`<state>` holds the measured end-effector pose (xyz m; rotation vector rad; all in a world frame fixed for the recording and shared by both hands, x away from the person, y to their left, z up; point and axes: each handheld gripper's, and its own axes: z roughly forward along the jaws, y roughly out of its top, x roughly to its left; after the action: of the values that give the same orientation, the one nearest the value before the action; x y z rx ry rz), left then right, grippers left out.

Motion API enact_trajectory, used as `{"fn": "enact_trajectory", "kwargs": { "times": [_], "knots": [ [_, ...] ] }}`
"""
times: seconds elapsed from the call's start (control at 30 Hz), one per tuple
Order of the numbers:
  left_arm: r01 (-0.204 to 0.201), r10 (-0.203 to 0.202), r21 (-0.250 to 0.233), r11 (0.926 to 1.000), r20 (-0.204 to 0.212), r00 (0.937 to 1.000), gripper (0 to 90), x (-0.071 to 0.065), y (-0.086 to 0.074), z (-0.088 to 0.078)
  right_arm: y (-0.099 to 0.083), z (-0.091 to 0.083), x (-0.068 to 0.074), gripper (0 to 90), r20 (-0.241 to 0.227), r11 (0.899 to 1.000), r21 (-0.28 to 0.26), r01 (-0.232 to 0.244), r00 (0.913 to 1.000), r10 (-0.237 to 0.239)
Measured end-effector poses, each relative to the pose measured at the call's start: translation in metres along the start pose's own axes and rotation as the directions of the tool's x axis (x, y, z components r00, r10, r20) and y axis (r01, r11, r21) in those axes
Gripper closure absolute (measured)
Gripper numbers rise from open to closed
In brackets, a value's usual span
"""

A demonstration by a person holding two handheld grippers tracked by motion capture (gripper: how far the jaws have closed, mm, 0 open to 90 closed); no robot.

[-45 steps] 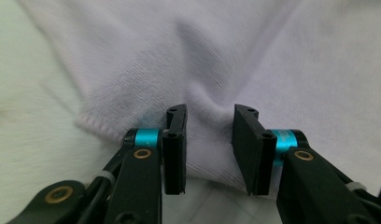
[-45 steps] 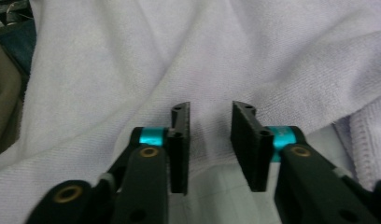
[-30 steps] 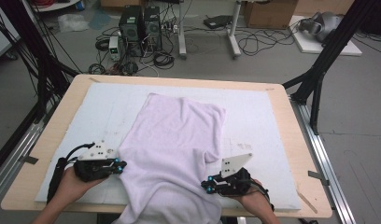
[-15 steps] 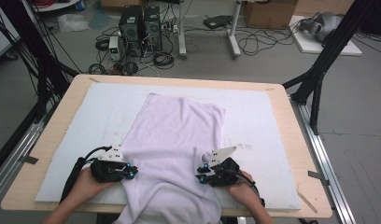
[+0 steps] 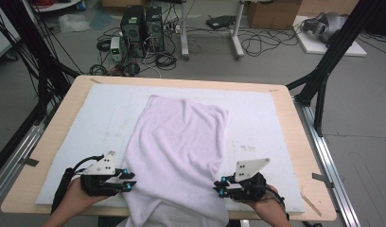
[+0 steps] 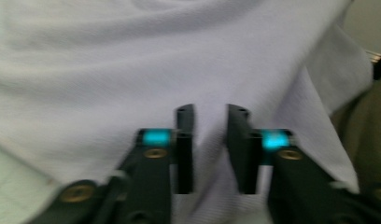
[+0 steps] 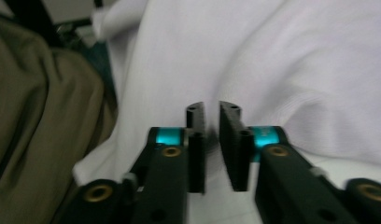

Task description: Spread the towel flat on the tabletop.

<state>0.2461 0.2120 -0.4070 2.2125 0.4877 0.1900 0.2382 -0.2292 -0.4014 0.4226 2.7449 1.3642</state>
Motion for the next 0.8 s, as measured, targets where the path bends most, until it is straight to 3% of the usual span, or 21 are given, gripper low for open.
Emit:
{"fn": "enact_trajectory", "kwargs": {
  "times": [0.1,0.27,0.33,0.37,0.43,0.47,0.53,0.63,0.7,0.8],
  "knots": [
    [0.022,-0.021,0.015,0.9996,-0.036,0.9991,60.4,0.012,0.0,0.006,0.003,0.001,-0.018,69.7,0.066,0.999,-0.023,-0.029,0.9973,0.031],
    [0.074,-0.068,0.085,0.9936,-0.078,0.9947,60.1,0.034,-0.01,0.03,-0.003,0.028,-0.048,62.9,0.146,0.996,0.042,-0.084,0.9863,0.077],
    [0.073,-0.068,0.063,0.9953,-0.08,0.9944,66.8,0.036,-0.014,0.032,-0.005,0.042,-0.054,63.3,0.156,0.99,0.101,-0.095,0.9846,0.078],
    [0.079,-0.073,0.065,0.9948,-0.081,0.994,75.2,0.037,-0.015,0.032,-0.006,0.047,-0.055,65.0,0.156,0.988,0.121,-0.097,0.9848,0.077],
    [0.078,-0.072,0.072,0.9944,-0.074,0.9947,86.5,0.036,-0.015,0.03,-0.005,0.051,-0.057,77.0,0.155,0.99,0.119,-0.074,0.9863,0.055],
    [0.078,-0.072,0.072,0.9944,-0.074,0.9946,87.5,0.035,-0.015,0.03,-0.005,0.051,-0.057,83.0,0.143,0.99,0.124,-0.068,0.9885,0.05],
    [0.077,-0.07,0.078,0.994,-0.079,0.9944,88.2,0.033,-0.016,0.026,-0.005,0.049,-0.06,86.3,0.121,0.988,0.132,-0.079,0.9907,0.063],
    [0.084,-0.078,0.066,0.9942,-0.088,0.9931,88.4,0.027,-0.021,0.016,-0.006,0.037,-0.06,86.8,0.137,0.987,0.135,-0.084,0.9884,0.065],
    [0.084,-0.08,0.052,0.9951,-0.086,0.9931,88.5,0.021,-0.023,0.006,-0.005,0.024,-0.058,86.9,0.145,0.991,0.11,-0.076,0.9877,0.059],
    [0.069,-0.066,0.041,0.9968,-0.074,0.9951,88.5,0.009,-0.025,-0.004,-0.001,0.01,-0.053,86.3,0.128,0.993,0.097,-0.068,0.9902,0.056]
  ]
}}
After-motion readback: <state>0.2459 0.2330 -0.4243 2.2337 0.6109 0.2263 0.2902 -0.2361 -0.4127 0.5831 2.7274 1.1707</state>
